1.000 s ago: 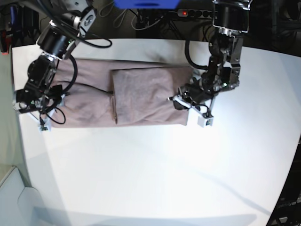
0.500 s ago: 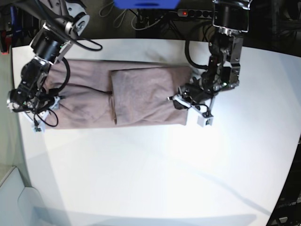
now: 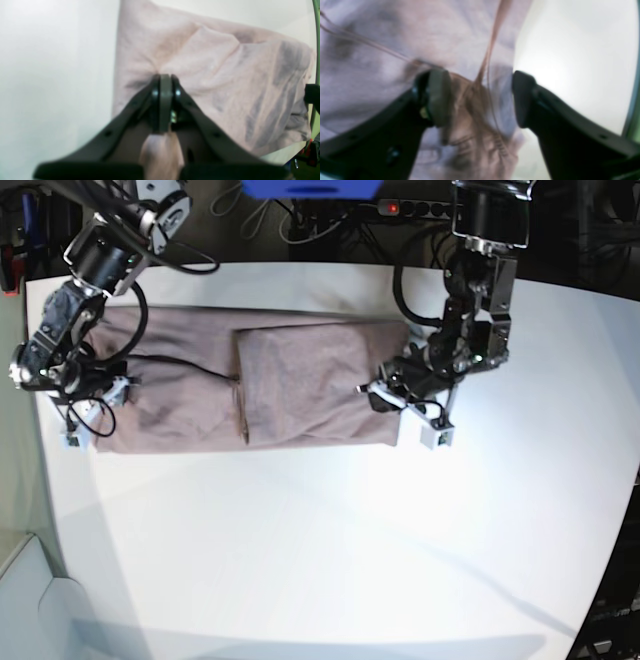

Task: Layout the t-shirt on the table in an organized manner, then fold the t-shirt properly
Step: 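Lower the folded end onto the strip and open the left gripper, then lift the right end of the strip with the right gripper over the folded half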

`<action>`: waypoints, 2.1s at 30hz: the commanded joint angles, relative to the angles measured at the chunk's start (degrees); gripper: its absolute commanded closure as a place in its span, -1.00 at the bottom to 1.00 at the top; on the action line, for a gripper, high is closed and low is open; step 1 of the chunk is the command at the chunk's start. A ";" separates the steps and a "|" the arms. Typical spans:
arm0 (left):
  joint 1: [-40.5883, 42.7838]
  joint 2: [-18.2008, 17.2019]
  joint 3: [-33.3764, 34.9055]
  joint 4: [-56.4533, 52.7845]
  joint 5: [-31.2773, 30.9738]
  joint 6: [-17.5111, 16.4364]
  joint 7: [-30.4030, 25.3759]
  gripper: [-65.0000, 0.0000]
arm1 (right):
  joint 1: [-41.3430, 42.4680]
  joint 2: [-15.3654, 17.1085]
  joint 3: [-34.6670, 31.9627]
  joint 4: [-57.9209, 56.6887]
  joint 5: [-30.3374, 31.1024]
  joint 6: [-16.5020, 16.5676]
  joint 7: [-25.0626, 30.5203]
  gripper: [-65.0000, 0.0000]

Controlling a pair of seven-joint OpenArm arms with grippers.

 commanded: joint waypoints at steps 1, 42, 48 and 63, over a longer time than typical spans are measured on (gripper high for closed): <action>-0.71 -0.08 -0.10 1.08 -0.75 -0.15 -0.72 0.99 | -0.98 -1.92 -1.01 -0.99 -2.02 0.84 -4.93 0.13; 3.86 -3.16 -12.14 7.67 -0.57 8.90 6.13 0.99 | -2.47 -2.62 -14.37 20.37 -2.20 0.84 -5.81 1.00; 4.30 -0.79 -12.05 7.67 -0.57 8.90 6.22 0.99 | -4.06 -5.43 -16.13 25.47 -2.38 0.84 -5.72 1.00; 5.26 -0.08 -12.49 3.63 -0.66 8.90 6.22 0.99 | -11.44 -6.75 -36.17 35.85 -2.38 0.84 -3.88 1.00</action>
